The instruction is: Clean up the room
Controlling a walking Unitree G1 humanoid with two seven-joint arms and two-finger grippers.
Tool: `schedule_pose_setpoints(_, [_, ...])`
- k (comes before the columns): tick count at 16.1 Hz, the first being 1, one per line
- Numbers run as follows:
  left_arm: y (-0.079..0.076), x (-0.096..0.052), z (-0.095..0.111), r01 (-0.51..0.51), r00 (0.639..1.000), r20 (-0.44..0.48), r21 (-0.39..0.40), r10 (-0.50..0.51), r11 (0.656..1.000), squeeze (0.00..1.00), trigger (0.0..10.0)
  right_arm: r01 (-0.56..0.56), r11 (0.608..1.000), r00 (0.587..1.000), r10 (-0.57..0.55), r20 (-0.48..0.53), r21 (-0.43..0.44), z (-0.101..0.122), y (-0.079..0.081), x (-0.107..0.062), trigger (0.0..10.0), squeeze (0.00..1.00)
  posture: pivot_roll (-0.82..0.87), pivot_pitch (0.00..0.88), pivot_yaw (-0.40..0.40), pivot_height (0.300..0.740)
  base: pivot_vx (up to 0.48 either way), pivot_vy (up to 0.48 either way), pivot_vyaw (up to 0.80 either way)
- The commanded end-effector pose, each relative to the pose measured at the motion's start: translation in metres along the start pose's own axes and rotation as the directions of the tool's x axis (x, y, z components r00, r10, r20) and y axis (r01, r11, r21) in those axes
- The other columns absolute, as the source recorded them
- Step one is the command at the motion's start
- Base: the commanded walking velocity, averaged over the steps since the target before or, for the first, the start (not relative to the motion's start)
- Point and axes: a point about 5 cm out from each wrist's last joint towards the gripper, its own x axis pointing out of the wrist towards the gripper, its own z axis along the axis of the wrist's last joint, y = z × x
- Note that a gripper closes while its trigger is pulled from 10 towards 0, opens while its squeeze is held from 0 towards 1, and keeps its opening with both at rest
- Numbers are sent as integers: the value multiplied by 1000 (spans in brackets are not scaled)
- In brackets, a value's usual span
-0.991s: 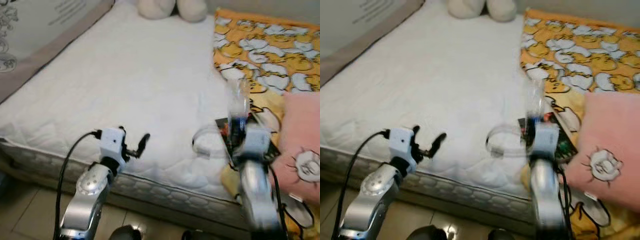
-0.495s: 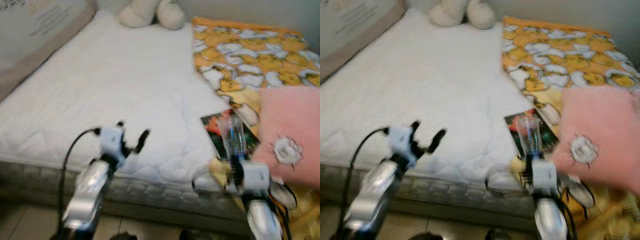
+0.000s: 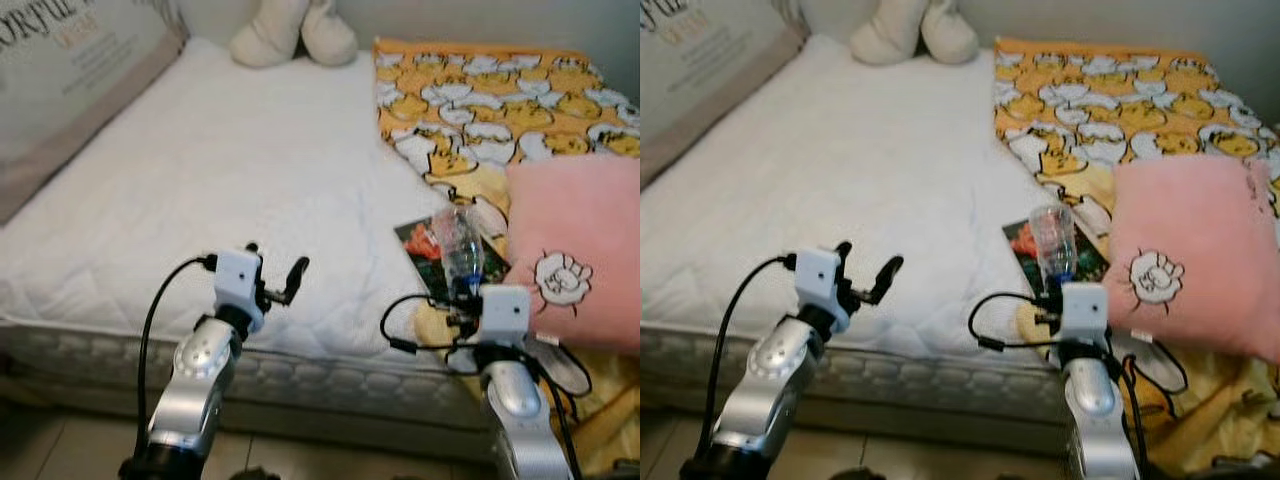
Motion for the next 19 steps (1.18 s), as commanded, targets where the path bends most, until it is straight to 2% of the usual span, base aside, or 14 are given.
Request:
schedule_pose_setpoints(1, [3,3,4,-16,1000,6,14,16,1000,0,10000,2,1000,1000,-2,4,20,3,-1,3,10000,0,-95,0,21,724,-349,0,0])
schedule_pose_setpoints(6, [7,3,5,-30,999,14,29,30,999,0,10000,-16,999,1000,17,-12,29,-1,5,5,10000,0,-88,0,24,724,-424,0,0])
schedule_pose_setpoints(15, [5,5,5,-24,1000,18,36,24,999,0,10000,-15,1000,999,16,-33,15,-9,2,5,10000,0,-94,0,27,724,-414,0,0])
schedule_pose_setpoints(19, [-1,-1,0,-20,1000,8,30,20,999,0,10000,-18,1000,999,18,-47,14,-13,0,3,10000,0,-94,0,28,724,0,0,758])
